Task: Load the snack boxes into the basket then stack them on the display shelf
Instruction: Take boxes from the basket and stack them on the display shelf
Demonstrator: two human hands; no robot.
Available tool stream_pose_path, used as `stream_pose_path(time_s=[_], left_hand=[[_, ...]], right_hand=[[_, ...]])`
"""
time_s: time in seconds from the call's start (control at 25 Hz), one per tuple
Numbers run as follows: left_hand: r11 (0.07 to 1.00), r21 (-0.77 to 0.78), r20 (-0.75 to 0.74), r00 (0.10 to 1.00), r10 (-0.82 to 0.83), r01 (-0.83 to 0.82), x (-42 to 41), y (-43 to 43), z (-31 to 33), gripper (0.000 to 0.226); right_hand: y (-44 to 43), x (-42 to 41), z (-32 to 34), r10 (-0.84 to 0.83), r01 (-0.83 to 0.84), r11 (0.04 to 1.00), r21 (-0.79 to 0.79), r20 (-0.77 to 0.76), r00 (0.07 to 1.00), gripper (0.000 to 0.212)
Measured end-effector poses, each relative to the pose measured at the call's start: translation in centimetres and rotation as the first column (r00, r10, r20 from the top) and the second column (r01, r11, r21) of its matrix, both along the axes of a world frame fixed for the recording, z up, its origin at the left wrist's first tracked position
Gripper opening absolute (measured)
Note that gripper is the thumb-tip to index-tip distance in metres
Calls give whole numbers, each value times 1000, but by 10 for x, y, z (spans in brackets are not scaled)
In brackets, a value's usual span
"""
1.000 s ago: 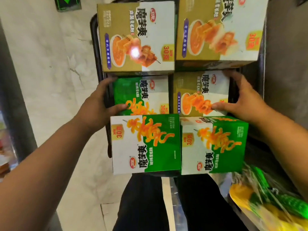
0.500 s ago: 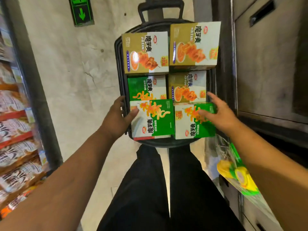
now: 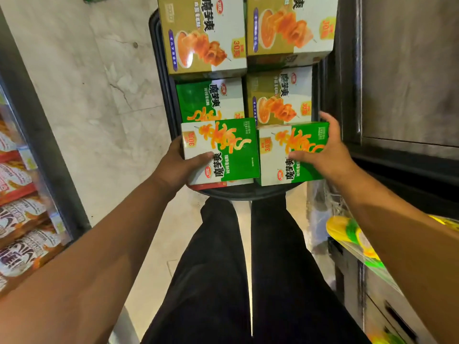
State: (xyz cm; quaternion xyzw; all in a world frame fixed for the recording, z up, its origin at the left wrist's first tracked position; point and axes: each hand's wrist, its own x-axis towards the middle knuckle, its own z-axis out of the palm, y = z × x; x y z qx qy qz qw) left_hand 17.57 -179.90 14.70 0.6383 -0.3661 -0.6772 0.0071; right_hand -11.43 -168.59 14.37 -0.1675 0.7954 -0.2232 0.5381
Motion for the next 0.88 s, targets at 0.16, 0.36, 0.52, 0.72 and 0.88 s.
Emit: stream_pose_path(time_s=[0.16, 0.36, 0.52, 0.72, 0.88], left_hand=[[999, -44, -5, 1000, -6, 5, -4, 0, 7, 36], [990, -140, 32, 999, -20, 24, -8, -2, 21, 38], [983, -144, -56, 991, -120, 111, -5, -14, 28, 62], [982, -157, -80, 989, -122, 108, -5, -25, 47, 83], [978, -200, -83, 994, -67, 50, 5, -38, 87, 82]], right_hand=[[4, 5, 1, -81, 83, 995, -50, 28, 996, 82], [8, 13, 16, -264, 265, 958, -108, 26, 964, 59], [20, 11, 25, -349, 355, 931, -90, 71, 934, 42], [34, 24, 40, -434, 437, 891, -124, 55, 899, 39], [38, 37, 82, -672, 681, 701, -212, 124, 730, 30]])
